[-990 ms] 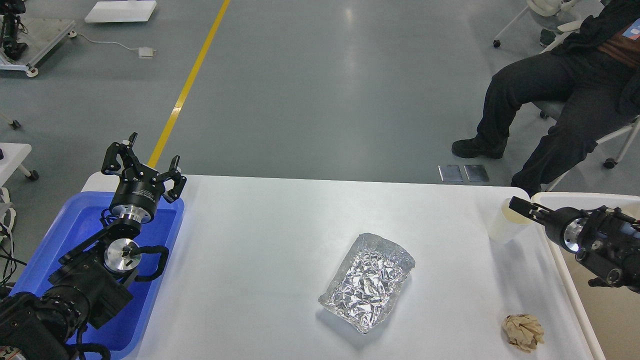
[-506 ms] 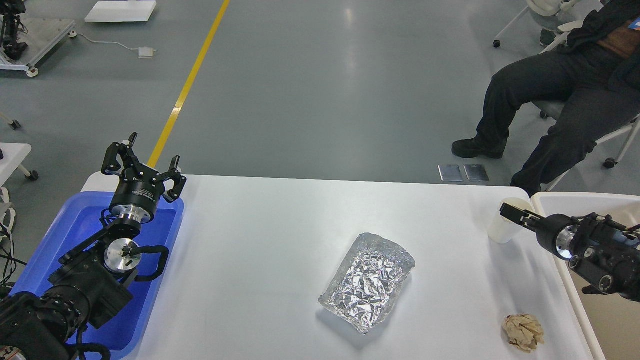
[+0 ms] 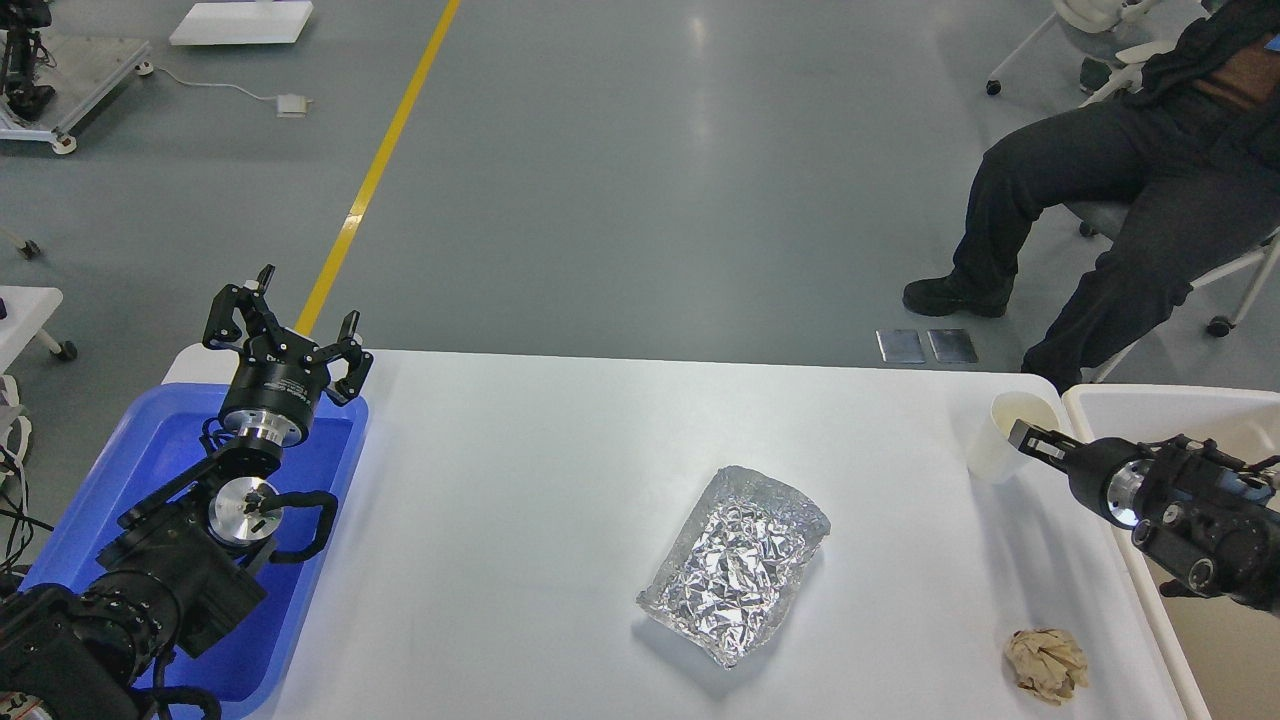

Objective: Tidy desktop
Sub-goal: 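Close the right gripper on the paper cup, then lift the paper cup and carry it toward the white bin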

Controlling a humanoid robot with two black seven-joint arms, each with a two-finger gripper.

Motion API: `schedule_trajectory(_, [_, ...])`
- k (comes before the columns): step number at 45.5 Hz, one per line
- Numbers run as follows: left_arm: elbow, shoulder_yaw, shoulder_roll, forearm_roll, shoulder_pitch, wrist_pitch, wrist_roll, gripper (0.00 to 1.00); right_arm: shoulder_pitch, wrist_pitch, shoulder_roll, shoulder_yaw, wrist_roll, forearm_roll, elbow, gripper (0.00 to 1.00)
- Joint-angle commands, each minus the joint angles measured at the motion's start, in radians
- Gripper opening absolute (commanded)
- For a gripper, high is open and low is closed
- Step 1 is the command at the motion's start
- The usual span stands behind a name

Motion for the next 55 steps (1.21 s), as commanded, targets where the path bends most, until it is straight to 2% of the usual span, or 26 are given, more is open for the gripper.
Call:
schedule_trajectory(1, [0.000, 0.000, 0.000, 0.000, 0.000, 0.000, 0.000, 1.00, -0.013, 0.007, 0.015, -0.002, 0.001, 0.000, -0.025, 0.02])
schedule_trajectory(17, [-0.001, 0.000, 0.000, 0.000, 0.000, 0.000, 0.000, 1.00, 0.004, 0.050, 0.004, -0.004, 0.009, 0.032, -0.020, 0.00])
schedule_trajectory(26, [0.000, 0.000, 0.000, 0.000, 0.000, 0.000, 0.000, 1.00, 0.045, 0.163, -0.042, -0.002, 0.052, 0.138, -0.012, 0.00])
schedule_trajectory(36, [0.000, 0.000, 0.000, 0.000, 0.000, 0.000, 0.000, 1.00, 0.110, 0.280, -0.115, 0.033, 0.099, 0.144, -0.011, 0.00])
schedule_trajectory(46, [0.000, 0.000, 0.000, 0.000, 0.000, 0.000, 0.000, 1.00, 0.216, 0.427, -0.218, 0.041, 0.119, 0.144, -0.011, 0.00])
schedule_trajectory(55, [-0.001, 0.000, 0.000, 0.000, 0.000, 0.000, 0.001, 1.00, 0.320, 0.539, -0.296, 0.039, 0.119, 0.144, -0.011, 0.00])
